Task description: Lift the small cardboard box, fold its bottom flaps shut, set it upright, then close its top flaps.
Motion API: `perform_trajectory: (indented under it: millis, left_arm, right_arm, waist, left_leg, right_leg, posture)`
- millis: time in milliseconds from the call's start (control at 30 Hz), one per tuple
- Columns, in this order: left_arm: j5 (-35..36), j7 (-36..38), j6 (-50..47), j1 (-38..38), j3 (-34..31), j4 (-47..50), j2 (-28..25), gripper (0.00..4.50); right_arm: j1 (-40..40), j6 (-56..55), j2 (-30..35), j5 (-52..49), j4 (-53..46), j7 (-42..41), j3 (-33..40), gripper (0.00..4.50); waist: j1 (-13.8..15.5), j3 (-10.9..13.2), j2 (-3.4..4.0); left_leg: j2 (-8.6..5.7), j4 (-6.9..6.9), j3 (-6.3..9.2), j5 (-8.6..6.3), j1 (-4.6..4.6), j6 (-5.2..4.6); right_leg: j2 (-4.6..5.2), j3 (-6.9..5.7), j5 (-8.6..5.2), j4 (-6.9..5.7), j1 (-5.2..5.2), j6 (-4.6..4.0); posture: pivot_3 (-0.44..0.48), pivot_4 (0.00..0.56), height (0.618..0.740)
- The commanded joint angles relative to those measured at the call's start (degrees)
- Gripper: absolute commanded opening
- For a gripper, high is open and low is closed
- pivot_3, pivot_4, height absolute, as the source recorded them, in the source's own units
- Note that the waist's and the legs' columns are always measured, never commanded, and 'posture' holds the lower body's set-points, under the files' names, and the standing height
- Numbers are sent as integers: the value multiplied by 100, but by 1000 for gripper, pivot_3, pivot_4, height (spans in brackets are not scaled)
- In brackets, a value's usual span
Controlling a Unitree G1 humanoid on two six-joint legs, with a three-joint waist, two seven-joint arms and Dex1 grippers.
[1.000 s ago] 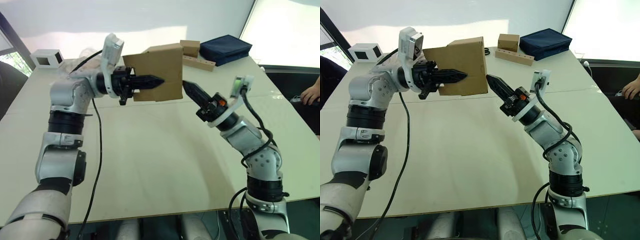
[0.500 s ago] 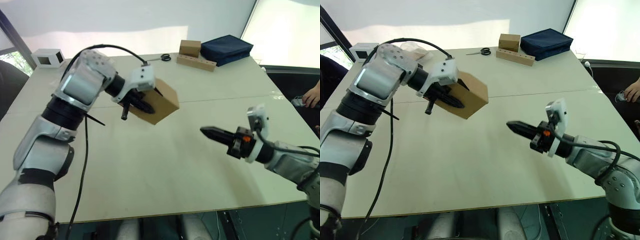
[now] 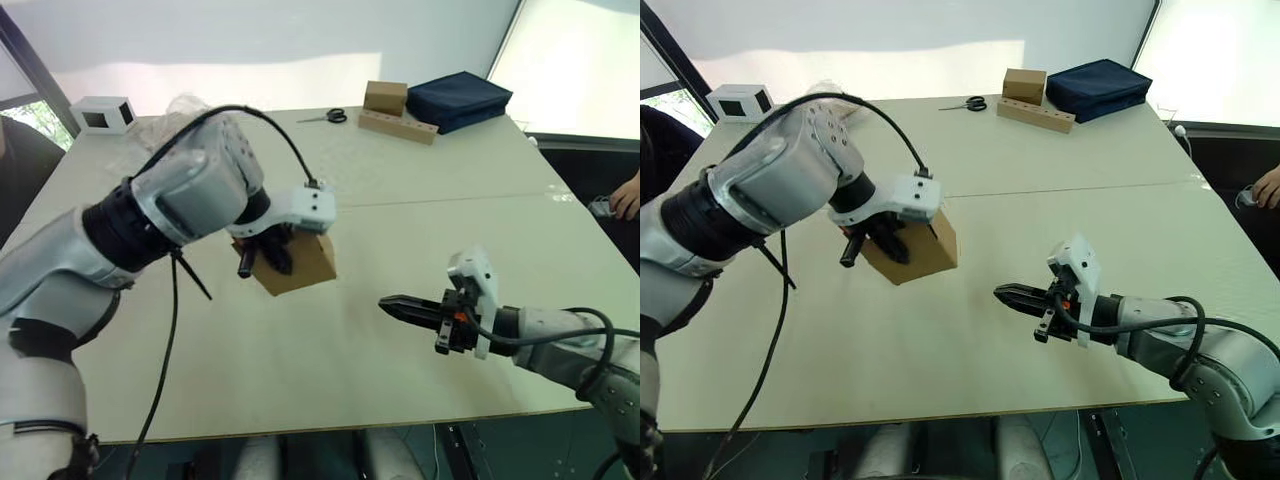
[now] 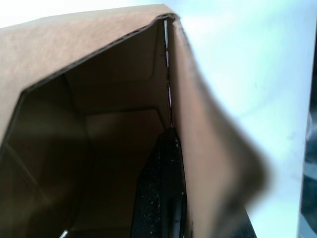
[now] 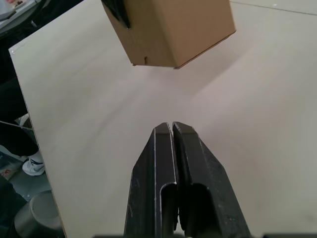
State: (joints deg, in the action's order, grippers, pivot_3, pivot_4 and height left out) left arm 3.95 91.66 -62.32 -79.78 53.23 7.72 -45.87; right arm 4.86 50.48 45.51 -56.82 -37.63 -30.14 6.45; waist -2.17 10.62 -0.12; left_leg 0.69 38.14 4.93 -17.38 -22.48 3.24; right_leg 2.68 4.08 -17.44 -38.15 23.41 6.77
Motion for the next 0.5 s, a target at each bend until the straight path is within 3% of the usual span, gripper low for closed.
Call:
perform_trajectory:
  millis: [33, 500]
  left_arm:
    - [-197, -285, -2, 189, 43, 299, 20, 0]
    - [-386, -773, -205, 571, 321, 783, 200, 0]
  right_arm:
    - [-93, -198, -106, 296, -253, 106, -58, 61]
    - [-160, -397, -273, 766, -12, -32, -90, 61]
  waist:
    - [8, 1, -2]
    - [11, 1, -2]
  left_leg:
    - [0, 3, 0, 0, 0, 0]
    - [0, 4, 0, 0, 0, 0]
  right_leg:
    - [0, 0, 0, 0, -1, 0]
    - [-1, 0, 0, -2, -1, 0]
  posture:
    - [0, 150, 740]
    - [0, 150, 740]
